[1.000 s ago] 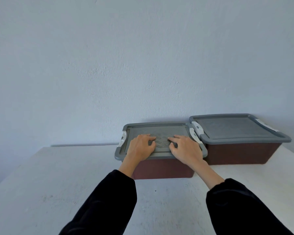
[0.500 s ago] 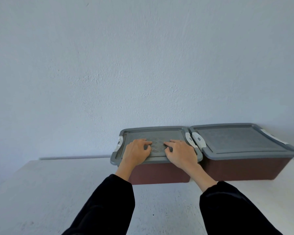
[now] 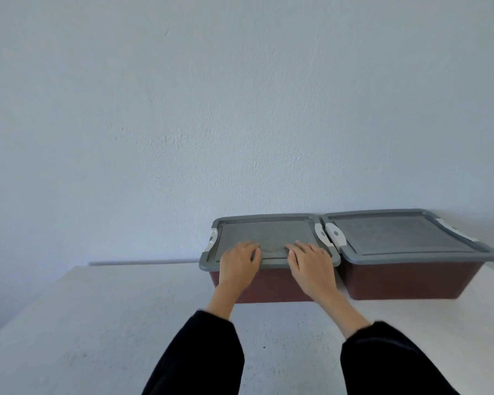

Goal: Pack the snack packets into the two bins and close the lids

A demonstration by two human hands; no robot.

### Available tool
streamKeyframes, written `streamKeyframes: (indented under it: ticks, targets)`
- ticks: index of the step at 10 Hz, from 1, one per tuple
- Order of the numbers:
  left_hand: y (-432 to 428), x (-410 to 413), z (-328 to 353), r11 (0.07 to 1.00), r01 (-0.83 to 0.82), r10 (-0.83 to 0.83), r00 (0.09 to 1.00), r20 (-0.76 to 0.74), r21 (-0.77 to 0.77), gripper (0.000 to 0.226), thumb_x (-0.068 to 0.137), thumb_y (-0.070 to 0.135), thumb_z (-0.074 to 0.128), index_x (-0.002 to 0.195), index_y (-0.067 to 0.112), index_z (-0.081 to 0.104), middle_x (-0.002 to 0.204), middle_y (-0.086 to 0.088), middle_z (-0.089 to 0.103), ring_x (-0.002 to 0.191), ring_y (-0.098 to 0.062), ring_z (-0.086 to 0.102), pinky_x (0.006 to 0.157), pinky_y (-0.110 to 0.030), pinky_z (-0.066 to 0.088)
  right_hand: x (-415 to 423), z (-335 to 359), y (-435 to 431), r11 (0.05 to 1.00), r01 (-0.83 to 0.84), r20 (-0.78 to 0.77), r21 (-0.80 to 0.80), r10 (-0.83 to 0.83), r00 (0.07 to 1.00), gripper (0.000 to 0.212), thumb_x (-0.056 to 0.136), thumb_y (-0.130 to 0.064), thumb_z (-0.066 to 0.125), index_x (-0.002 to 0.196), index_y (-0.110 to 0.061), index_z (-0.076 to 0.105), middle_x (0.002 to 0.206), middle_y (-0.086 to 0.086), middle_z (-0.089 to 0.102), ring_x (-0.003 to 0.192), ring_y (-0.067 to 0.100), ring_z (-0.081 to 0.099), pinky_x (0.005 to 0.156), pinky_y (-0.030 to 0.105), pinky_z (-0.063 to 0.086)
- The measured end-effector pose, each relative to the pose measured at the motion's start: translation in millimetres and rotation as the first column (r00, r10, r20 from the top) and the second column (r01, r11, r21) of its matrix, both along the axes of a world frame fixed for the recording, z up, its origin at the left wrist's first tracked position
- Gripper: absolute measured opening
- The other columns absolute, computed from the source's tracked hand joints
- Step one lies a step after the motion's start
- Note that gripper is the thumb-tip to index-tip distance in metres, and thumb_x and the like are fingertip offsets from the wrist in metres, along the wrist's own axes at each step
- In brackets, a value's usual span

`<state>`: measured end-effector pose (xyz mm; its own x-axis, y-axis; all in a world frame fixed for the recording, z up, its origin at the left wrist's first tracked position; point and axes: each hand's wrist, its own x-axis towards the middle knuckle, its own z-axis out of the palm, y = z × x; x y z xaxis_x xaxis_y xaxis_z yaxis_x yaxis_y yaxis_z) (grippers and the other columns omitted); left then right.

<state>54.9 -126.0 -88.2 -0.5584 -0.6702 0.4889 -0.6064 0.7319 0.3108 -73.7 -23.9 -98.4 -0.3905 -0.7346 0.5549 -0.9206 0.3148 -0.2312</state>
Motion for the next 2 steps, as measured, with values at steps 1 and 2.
streamKeyframes:
  ticks: [1, 2]
  targets:
    - [31, 26, -30, 0.993, 0.037, -0.049, 0.993, -0.107, -0.112, 0.046, 0.087, 0.038, 0.030, 0.116, 0.023, 0.062, 0.122, 0.003, 0.063, 0.117, -0.019, 0.058, 0.100, -0.035, 0.040, 16, -27, 40, 0.997, -0.039, -0.042, -0.061, 0.036, 0.998, 0.048, 0.077, -0.030, 0.063, 0.124, -0.021, 0.057, 0.129, 0.009, 0.058, 0.117, 0.029, 0.058, 0.090, 0.040, 0.051]
    - [79, 54, -76, 0.979, 0.167, -0.192, 0.944, -0.267, -0.114, 0.034, 0.081, 0.036, 0.049, 0.115, 0.036, 0.055, 0.130, 0.012, 0.053, 0.116, -0.013, 0.058, 0.091, -0.027, 0.048, 43, -69, 88, 0.962, -0.145, -0.010, -0.231, 0.147, 0.989, 0.058, 0.070, -0.030, 0.067, 0.124, -0.033, 0.045, 0.146, -0.015, 0.030, 0.120, 0.022, 0.054, 0.082, 0.026, 0.054]
